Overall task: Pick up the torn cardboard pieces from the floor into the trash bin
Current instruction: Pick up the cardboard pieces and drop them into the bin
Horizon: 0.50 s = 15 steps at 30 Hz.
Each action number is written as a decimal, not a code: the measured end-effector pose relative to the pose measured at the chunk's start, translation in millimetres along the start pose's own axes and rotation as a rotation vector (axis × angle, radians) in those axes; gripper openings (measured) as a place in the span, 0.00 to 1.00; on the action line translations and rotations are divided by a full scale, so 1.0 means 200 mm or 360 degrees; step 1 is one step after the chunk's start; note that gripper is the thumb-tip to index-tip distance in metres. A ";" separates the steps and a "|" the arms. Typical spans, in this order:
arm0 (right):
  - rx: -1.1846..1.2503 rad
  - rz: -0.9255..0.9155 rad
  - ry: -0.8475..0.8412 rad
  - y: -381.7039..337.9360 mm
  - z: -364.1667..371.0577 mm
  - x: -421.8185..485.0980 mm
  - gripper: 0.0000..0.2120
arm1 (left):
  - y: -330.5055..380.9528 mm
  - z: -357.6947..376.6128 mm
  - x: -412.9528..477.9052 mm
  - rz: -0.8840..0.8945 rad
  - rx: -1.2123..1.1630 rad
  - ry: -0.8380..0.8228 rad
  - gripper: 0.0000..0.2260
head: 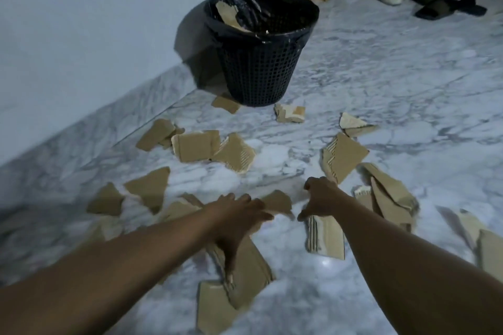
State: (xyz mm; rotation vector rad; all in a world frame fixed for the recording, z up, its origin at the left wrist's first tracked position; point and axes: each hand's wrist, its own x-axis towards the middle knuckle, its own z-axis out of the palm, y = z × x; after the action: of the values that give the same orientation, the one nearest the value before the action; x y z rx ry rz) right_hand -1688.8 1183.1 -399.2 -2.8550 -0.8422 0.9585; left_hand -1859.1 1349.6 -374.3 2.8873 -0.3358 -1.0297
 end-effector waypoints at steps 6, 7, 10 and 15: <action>0.0214 -0.0048 -0.0023 0.08 0.10 -0.16 0.45 | 0.03 0.18 0.01 0.0164 0.0358 0.0239 0.53; 0.0176 -0.0047 -0.0070 0.09 0.11 -0.18 0.45 | 0.02 0.17 0.02 0.0179 0.0336 0.0321 0.46; -0.0074 0.0020 -0.0070 0.13 0.16 -0.26 0.43 | 0.04 0.14 0.06 0.0182 0.0350 0.0624 0.17; -0.0449 0.0031 0.0145 0.20 0.19 -0.36 0.38 | 0.09 0.09 0.10 0.0059 0.0173 0.0908 0.13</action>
State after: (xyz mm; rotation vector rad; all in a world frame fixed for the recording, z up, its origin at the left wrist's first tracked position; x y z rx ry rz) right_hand -1738.2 1107.6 -397.8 -3.1177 -1.0167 0.7580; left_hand -1858.9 1327.2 -399.4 3.0820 -0.4081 -0.1558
